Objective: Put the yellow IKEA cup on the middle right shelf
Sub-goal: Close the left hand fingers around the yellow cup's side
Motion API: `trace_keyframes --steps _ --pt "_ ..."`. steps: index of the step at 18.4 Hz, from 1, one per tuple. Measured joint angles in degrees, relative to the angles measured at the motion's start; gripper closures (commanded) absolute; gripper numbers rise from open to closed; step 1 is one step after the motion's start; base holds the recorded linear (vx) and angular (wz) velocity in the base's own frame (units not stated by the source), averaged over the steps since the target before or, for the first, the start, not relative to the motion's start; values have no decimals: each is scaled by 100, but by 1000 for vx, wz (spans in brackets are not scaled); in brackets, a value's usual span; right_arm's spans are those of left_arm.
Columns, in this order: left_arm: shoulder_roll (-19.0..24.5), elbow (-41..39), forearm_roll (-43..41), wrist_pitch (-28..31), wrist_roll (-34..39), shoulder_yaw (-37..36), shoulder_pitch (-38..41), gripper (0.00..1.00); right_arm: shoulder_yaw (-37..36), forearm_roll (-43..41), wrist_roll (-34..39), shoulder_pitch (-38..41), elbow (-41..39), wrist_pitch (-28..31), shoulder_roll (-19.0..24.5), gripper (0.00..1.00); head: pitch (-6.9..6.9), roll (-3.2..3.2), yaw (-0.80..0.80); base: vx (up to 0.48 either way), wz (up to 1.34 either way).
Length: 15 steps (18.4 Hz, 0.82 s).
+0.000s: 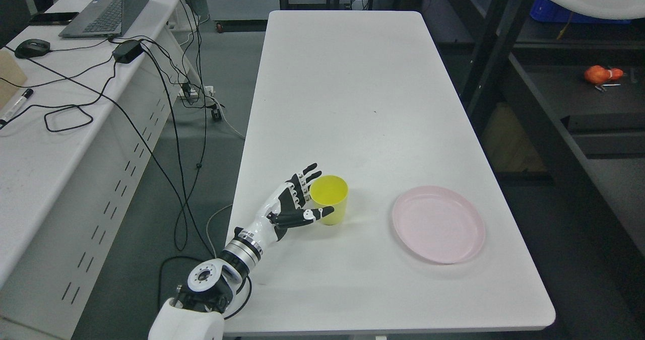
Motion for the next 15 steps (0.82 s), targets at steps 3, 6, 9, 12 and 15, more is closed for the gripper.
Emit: trace_keyframes --steps 3,6,9,12,15 --pt "0 14 -11 104 0 18 -69 5 0 0 0 0 0 0 0 1 0 0 0 0 0" --pt "0 29 -83 284 -67 17 -178 5 0 0 0 0 0 0 0 1 0 0 0 0 0" --pt "0 46 -311 438 -269 -16 -238 5 0 0 0 0 0 0 0 1 0 0 0 0 0" --pt "0 73 -587 502 -420 -56 -275 5 0 0 0 0 0 0 0 1 0 0 0 0 0" --pt "0 149 -806 535 -468 -94 -350 5 0 0 0 0 0 0 0 1 0 0 0 0 0"
